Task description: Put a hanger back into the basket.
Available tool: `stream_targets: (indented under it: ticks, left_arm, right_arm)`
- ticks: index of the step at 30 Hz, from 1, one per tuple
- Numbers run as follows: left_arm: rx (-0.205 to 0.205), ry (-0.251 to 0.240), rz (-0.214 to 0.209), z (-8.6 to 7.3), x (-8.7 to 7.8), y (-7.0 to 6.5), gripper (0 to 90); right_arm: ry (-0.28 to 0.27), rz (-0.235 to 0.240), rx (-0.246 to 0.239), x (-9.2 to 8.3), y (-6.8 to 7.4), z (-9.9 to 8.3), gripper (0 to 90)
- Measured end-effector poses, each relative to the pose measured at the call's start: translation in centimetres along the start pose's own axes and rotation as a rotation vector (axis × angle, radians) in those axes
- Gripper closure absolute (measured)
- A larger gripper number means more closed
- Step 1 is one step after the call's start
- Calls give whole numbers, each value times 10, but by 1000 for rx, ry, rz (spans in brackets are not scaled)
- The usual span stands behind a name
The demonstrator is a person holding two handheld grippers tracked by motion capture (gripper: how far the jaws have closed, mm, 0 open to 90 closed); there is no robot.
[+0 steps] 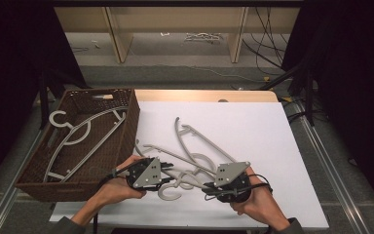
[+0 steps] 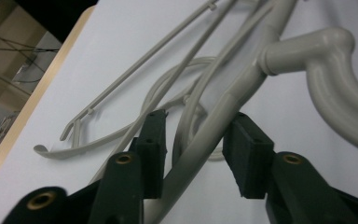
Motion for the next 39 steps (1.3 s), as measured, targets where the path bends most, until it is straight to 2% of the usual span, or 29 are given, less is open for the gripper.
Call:
stream_targets:
  ticks: [2, 9, 13, 15, 16, 19, 22, 24, 27, 29, 31, 33, 35, 39]
  left_arm:
    - [55, 25, -11, 3, 1, -1, 660]
    - [161, 55, -21, 15, -4, -1, 712]
    - [164, 39, -57, 24, -2, -1, 755]
    - [147, 20, -69, 29, -1, -1, 776]
    - [133, 7, -80, 31, 0, 0, 786]
    - [122, 16, -62, 38, 2, 1, 794]
    - [64, 7, -68, 42, 5, 1, 795]
    - [37, 18, -51, 42, 5, 4, 796]
    - [-54, 11, -30, 41, 5, 10, 796]
    - [-102, 10, -17, 41, 4, 15, 796]
    - [-146, 7, -8, 41, 2, 20, 796]
    - [-174, 10, 7, 41, 2, 25, 796]
    - [-222, 6, 17, 40, 2, 29, 796]
    - [-307, -13, 19, 40, -1, 39, 796]
  right_arm:
    - [12, -1, -16, -1, 0, 0, 827]
    - [3, -4, -45, -6, -3, -2, 820]
    - [-8, -37, -58, -15, -10, -2, 787]
    - [7, -80, -64, -21, -14, -4, 767]
    - [6, -96, -51, -24, -16, -5, 755]
    - [-7, -146, 11, -28, -25, -9, 716]
    - [13, -198, 52, -28, -28, -10, 649]
    - [-10, -221, 92, -28, -30, -10, 573]
    - [-53, -291, 150, -33, -35, -8, 460]
    - [-100, -321, 195, -37, -38, -6, 396]
    - [-133, -343, 234, -41, -40, -5, 376]
    - [-165, -364, 259, -43, -42, -5, 356]
    - [-201, -384, 270, -46, -43, -4, 343]
    - [-210, -389, 278, -48, -43, -4, 325]
Point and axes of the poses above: each handheld gripper's, and its own axes: x roughly forward along the jaws, z roughly out of its top, y roughly to its left, the point moved 4 cm from there along x, roughly forward along the jaws, and after that the axes turned 5 degrees about -x, right-handed, at the moved point
